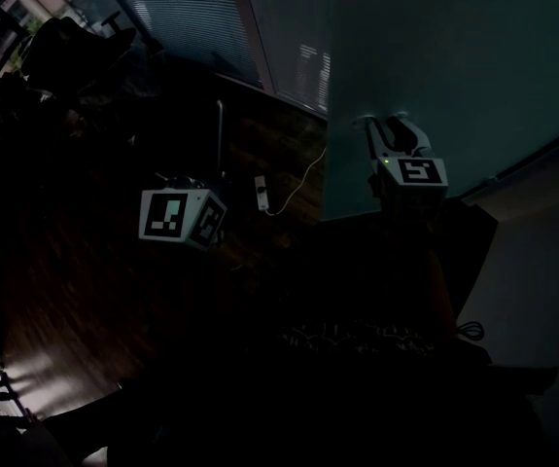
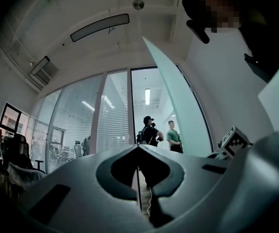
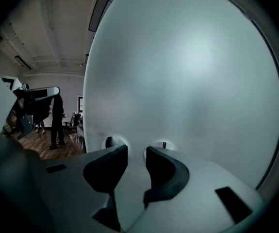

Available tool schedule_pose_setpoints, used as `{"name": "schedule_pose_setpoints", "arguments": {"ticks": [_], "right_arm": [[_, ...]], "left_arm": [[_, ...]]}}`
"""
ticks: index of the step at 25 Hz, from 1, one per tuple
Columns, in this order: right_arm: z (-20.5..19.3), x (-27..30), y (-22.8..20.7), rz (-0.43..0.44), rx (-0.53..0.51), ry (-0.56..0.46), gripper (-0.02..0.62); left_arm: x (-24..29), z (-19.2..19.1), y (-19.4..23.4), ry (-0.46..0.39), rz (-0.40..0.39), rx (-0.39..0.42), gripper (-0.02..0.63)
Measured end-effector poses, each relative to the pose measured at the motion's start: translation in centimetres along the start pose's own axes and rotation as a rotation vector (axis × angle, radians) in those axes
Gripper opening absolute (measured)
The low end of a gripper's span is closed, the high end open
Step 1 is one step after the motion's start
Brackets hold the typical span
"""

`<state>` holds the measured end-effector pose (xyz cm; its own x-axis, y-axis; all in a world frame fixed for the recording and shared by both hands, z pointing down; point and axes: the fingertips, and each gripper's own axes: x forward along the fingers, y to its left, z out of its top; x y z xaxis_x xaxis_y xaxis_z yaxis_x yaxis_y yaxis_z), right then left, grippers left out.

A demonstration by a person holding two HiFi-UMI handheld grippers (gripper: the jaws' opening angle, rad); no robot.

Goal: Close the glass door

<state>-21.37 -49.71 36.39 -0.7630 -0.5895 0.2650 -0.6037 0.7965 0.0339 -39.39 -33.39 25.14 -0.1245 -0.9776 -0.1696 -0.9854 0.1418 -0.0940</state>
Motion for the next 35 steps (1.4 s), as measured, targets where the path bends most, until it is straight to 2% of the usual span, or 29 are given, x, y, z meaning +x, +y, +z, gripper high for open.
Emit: {"name": "schedule_pose_setpoints", "arguments": {"ticks": [5, 9, 14, 24, 32, 35], "right_arm": [[-0.1, 0.3, -0.4, -0.022, 0.016, -0.002, 0.118], [0.4, 2.2, -1.0, -0.035, 0.023, 0.017, 0.118], [1.2, 4.8, -1.7, -0.096, 0.042, 0.020, 0.118], [2.4, 9.9, -4.0, -0.208, 0.077, 0.005, 0.117], [3.6, 13.5, -5.5, -0.224, 0.085, 0.006, 0.117], [4.0, 14.9, -6.2, -0.231, 0.089, -0.005, 0.117]], "left_arm": [[1.6, -0.8, 0.5, -0.008, -0.040, -0.013, 0.002], [4.7, -0.8, 2.6, -0.027, -0.066, -0.024, 0.002], [8.3, -0.7, 4.7, -0.044, -0.148, -0.016, 0.002], [14.4, -2.2, 7.6, -0.027, -0.260, -0.031, 0.002], [16.7, -3.8, 9.5, -0.012, -0.260, -0.061, 0.002], [18.0, -4.5, 10.9, -0.019, -0.230, -0.086, 0.002]]}}
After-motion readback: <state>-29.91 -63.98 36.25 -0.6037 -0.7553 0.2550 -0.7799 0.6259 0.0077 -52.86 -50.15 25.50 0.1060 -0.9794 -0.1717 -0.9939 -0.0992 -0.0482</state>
